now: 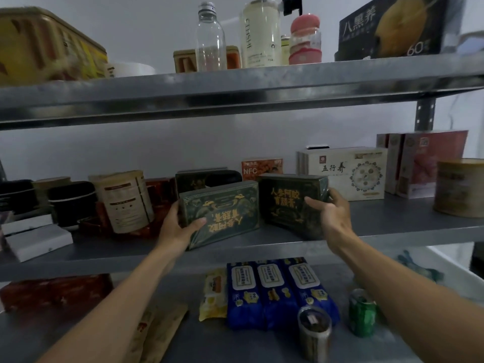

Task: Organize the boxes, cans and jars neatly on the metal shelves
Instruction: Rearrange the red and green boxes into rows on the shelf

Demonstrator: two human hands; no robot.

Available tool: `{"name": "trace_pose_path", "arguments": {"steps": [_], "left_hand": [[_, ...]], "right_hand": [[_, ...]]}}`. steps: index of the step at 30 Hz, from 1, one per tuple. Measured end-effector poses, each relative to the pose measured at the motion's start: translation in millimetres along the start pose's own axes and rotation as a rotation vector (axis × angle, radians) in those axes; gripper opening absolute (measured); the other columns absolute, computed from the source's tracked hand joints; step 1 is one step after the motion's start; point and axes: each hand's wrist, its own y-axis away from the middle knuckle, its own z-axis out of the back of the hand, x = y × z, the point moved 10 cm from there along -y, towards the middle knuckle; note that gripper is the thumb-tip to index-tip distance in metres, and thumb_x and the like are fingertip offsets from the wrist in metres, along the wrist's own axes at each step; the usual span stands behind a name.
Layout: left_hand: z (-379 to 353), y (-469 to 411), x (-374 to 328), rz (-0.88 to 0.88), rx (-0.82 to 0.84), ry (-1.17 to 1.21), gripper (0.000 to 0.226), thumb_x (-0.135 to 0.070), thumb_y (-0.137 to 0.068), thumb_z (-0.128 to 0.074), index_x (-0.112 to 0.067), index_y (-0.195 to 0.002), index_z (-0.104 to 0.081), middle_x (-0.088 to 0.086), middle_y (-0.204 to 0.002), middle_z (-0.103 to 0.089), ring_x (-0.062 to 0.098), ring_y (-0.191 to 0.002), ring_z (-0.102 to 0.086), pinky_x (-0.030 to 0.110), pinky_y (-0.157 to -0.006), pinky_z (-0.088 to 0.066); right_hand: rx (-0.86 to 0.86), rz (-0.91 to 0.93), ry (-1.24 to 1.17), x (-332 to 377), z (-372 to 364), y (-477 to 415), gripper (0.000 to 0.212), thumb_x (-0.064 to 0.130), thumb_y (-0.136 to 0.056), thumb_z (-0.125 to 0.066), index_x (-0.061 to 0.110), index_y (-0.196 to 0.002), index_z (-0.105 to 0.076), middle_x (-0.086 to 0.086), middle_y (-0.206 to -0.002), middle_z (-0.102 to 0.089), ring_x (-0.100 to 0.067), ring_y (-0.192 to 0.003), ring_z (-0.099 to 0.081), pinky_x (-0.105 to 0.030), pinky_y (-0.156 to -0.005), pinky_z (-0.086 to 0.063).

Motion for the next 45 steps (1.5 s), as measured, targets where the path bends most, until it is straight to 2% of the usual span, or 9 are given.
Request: {"name": "trace_pose_path", "arguments": {"steps": [4, 6, 11, 15, 21, 33, 36, 41, 45], "left_hand": [[-28, -10, -3, 0.011, 0.050, 0.003, 0.067, -0.029, -0.083, -0.075, -0.025, -0.140, -0.041, -0.003, -0.128, -0.055, 0.017, -0.115, -0.053, 0.037, -0.096, -0.046], [-50, -14, -5, 0.012, 0.093, 0.015, 0.066, -0.030, -0.082, -0.075, -0.026, -0.139, -0.042, -0.003, -0.128, -0.056, 0.019, -0.117, -0.054, 0.040, -0.098, -0.047], [-116, -17, -25, -0.041, 0.197, 0.071, 0.057, -0.022, -0.084, -0.074, -0.026, -0.134, -0.046, -0.010, -0.115, -0.059, 0.010, -0.106, -0.055, 0.028, -0.090, -0.043], [-168, -21, -36, -0.046, 0.245, 0.112, 0.057, -0.018, -0.083, -0.075, -0.023, -0.132, -0.046, -0.010, -0.111, -0.058, 0.011, -0.107, -0.055, 0.028, -0.090, -0.042], [-231, -29, -47, -0.050, 0.290, 0.123, 0.068, -0.024, -0.079, -0.079, -0.024, -0.136, -0.043, -0.003, -0.126, -0.057, 0.016, -0.114, -0.054, 0.032, -0.094, -0.043], [-281, -33, -59, -0.070, 0.284, 0.145, 0.063, -0.019, -0.080, -0.078, -0.023, -0.134, -0.046, -0.007, -0.116, -0.055, 0.013, -0.108, -0.052, 0.027, -0.085, -0.041], [-280, -33, -59, -0.073, 0.277, 0.126, 0.062, -0.021, -0.080, -0.078, -0.023, -0.133, -0.047, -0.008, -0.115, -0.055, 0.012, -0.107, -0.052, 0.030, -0.088, -0.042], [-269, -36, -65, -0.096, 0.280, 0.110, 0.053, -0.022, -0.082, -0.075, -0.025, -0.129, -0.051, -0.004, -0.118, -0.059, 0.012, -0.107, -0.056, 0.023, -0.079, -0.045], [-247, -35, -81, -0.143, 0.270, 0.082, 0.048, -0.029, -0.088, -0.069, -0.024, -0.132, -0.050, -0.006, -0.111, -0.060, 0.002, -0.095, -0.056, 0.017, -0.074, -0.042]], "right_hand": [[-0.040, 0.050, 0.021, 17, 18, -6, 0.023, 0.005, -0.090, -0.063, 0.013, -0.112, -0.060, 0.000, -0.099, -0.066, -0.018, -0.090, -0.062, -0.042, -0.080, -0.055], [-0.058, 0.055, 0.019, 19, 32, -14, 0.024, 0.005, -0.090, -0.062, 0.016, -0.111, -0.060, 0.003, -0.099, -0.065, -0.019, -0.094, -0.062, -0.044, -0.083, -0.054], [-0.147, 0.051, 0.056, 16, 85, -39, 0.037, 0.000, -0.090, -0.059, 0.017, -0.123, -0.061, -0.003, -0.112, -0.067, -0.026, -0.105, -0.064, -0.049, -0.095, -0.051], [-0.218, 0.038, 0.103, 14, 133, -61, 0.033, 0.001, -0.092, -0.057, 0.019, -0.120, -0.061, 0.002, -0.101, -0.069, -0.018, -0.095, -0.067, -0.052, -0.093, -0.053], [-0.267, 0.070, 0.122, 10, 184, -84, 0.034, 0.001, -0.090, -0.060, 0.018, -0.120, -0.060, -0.005, -0.113, -0.067, -0.018, -0.097, -0.066, -0.049, -0.091, -0.054], [-0.232, 0.070, 0.157, -6, 198, -108, 0.038, 0.012, -0.085, -0.071, 0.022, -0.120, -0.059, -0.001, -0.112, -0.068, -0.021, -0.104, -0.065, -0.047, -0.097, -0.052], [-0.228, 0.066, 0.244, -4, 197, -104, 0.049, 0.021, -0.086, -0.072, 0.024, -0.130, -0.051, -0.002, -0.122, -0.064, -0.023, -0.112, -0.060, -0.048, -0.102, -0.048], [-0.319, 0.178, 0.528, 21, 194, -89, 0.089, 0.031, -0.084, -0.074, 0.021, -0.150, -0.016, -0.009, -0.147, -0.043, -0.030, -0.134, -0.043, -0.050, -0.112, -0.036], [-0.448, 0.465, 0.957, 65, 165, -61, 0.087, 0.036, -0.084, -0.072, 0.008, -0.149, -0.022, -0.016, -0.151, -0.034, -0.032, -0.140, -0.031, -0.048, -0.117, -0.025]]}}
